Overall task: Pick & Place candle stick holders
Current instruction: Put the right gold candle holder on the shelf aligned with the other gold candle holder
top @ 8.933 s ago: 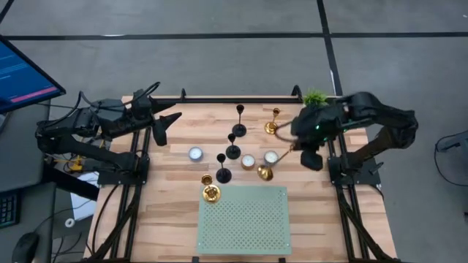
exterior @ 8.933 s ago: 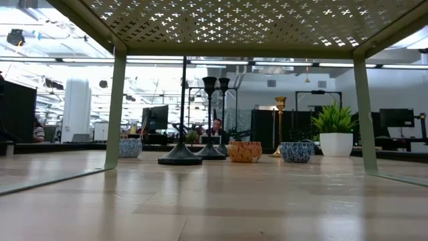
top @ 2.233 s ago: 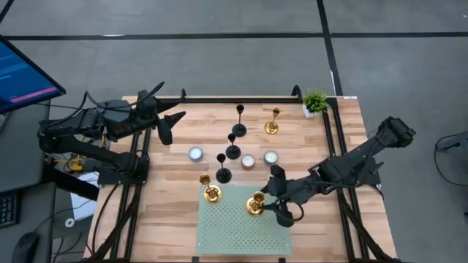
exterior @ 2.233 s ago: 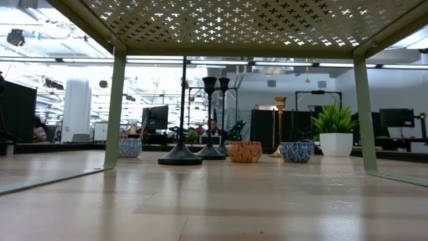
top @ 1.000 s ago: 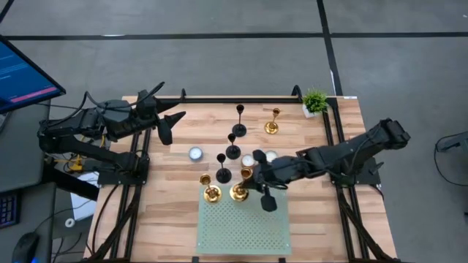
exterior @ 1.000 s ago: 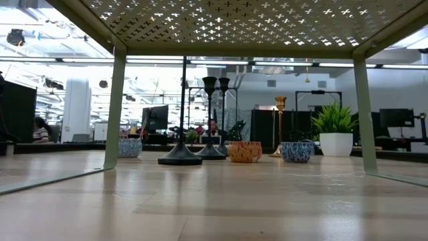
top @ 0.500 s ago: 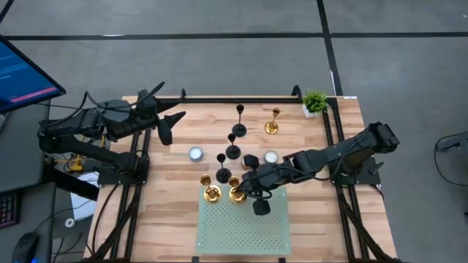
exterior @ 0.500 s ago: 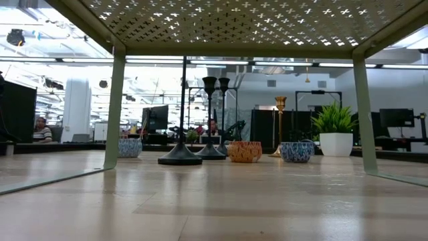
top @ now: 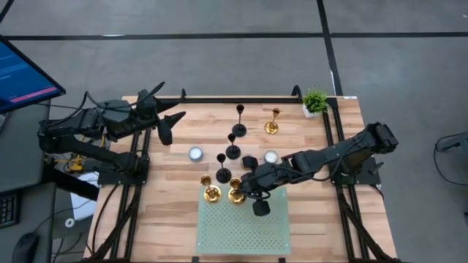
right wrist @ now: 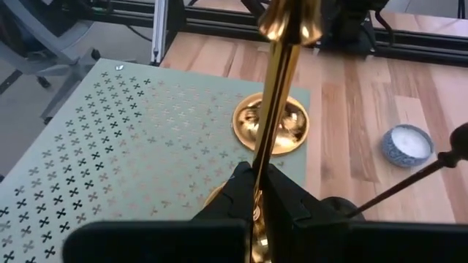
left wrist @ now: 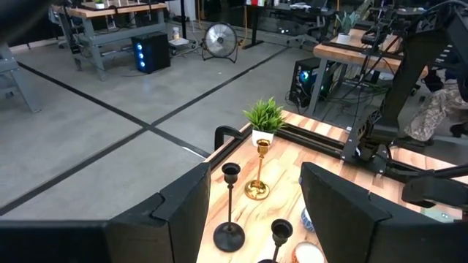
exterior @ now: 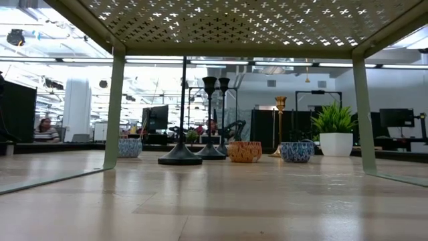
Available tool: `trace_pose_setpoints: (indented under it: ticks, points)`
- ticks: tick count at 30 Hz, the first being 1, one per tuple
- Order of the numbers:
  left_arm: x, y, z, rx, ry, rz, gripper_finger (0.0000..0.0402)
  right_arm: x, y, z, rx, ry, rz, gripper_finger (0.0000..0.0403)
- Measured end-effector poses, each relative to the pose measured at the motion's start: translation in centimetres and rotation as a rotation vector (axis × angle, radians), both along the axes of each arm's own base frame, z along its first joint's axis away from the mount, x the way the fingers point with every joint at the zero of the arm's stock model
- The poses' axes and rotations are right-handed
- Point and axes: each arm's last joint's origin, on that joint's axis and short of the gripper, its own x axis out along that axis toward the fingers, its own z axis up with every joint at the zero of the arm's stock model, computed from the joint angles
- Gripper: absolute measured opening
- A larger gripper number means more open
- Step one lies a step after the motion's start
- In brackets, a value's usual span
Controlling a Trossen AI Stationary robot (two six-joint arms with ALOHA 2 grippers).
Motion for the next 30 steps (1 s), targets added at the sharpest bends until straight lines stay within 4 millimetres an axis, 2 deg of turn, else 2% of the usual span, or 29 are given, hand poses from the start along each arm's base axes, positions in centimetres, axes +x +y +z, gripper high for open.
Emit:
trace_pose_setpoints:
  ticks: [27,30]
  points:
    - [0.0,0.0,0.0,0.000,0.000,0.000,0.0214,-0.5,-0.1,-0.1,-0.005,0.046,-0.008,0.0000]
    - [0.0,0.0,0.0,0.000,0.000,0.000,0.0214,-1.1,0.0,0.2,-0.006,0.053,-0.001,0.0000]
